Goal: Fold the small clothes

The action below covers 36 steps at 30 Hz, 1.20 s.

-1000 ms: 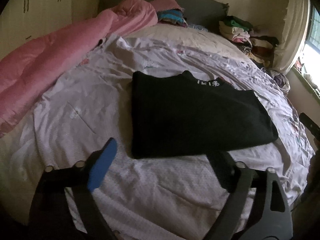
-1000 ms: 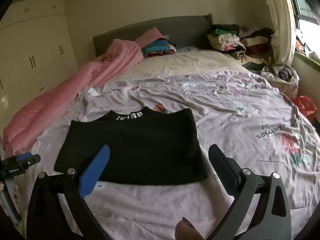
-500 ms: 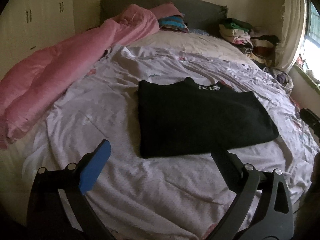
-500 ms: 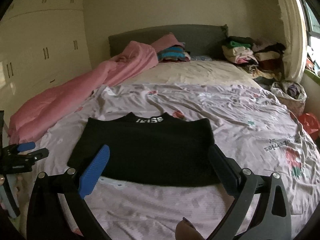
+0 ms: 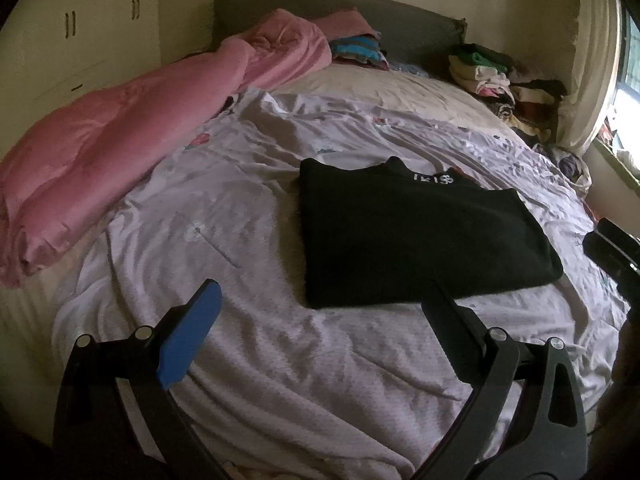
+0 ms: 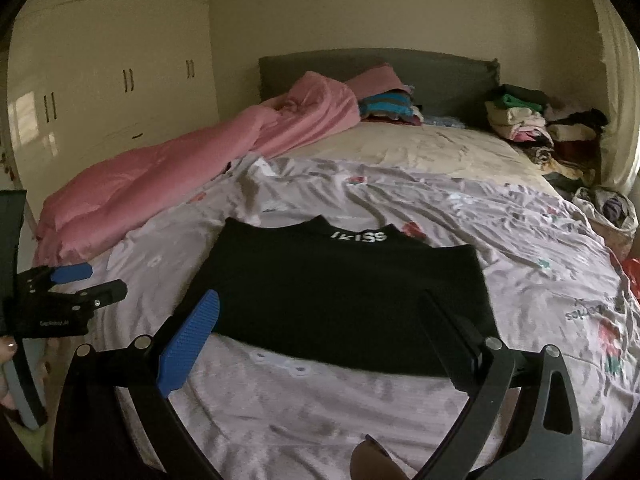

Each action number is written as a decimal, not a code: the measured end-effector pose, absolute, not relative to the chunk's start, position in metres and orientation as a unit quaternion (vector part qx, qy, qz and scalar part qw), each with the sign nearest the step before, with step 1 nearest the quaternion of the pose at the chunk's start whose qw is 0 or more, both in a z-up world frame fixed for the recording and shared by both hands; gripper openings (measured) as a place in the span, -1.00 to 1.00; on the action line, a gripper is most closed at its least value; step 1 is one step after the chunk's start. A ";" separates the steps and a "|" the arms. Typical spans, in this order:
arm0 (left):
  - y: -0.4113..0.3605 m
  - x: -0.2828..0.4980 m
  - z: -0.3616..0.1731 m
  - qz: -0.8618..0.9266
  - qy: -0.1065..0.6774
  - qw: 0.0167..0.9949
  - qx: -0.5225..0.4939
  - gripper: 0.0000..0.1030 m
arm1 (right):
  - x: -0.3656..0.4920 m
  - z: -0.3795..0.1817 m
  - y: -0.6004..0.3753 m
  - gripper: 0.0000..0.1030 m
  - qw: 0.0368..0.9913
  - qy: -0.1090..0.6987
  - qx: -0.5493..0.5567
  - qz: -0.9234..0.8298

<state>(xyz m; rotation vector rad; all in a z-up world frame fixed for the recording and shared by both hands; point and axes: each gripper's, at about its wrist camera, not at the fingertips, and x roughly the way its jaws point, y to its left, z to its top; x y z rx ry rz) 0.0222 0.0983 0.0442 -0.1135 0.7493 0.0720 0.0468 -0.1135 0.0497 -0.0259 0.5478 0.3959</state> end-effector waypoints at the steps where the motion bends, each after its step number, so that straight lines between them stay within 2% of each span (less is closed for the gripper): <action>1: 0.100 0.022 0.044 0.037 0.366 0.928 -0.057 0.81 | 0.047 0.049 -0.108 0.91 0.942 0.270 -0.016 0.197; 24: 0.148 0.014 0.035 0.073 0.357 0.927 -0.088 0.81 | 0.043 0.035 -0.028 0.91 0.921 0.287 -0.074 0.254; 36: 0.180 0.038 0.031 0.102 0.368 0.919 -0.096 0.81 | 0.063 0.007 0.012 0.91 0.905 0.316 -0.101 0.266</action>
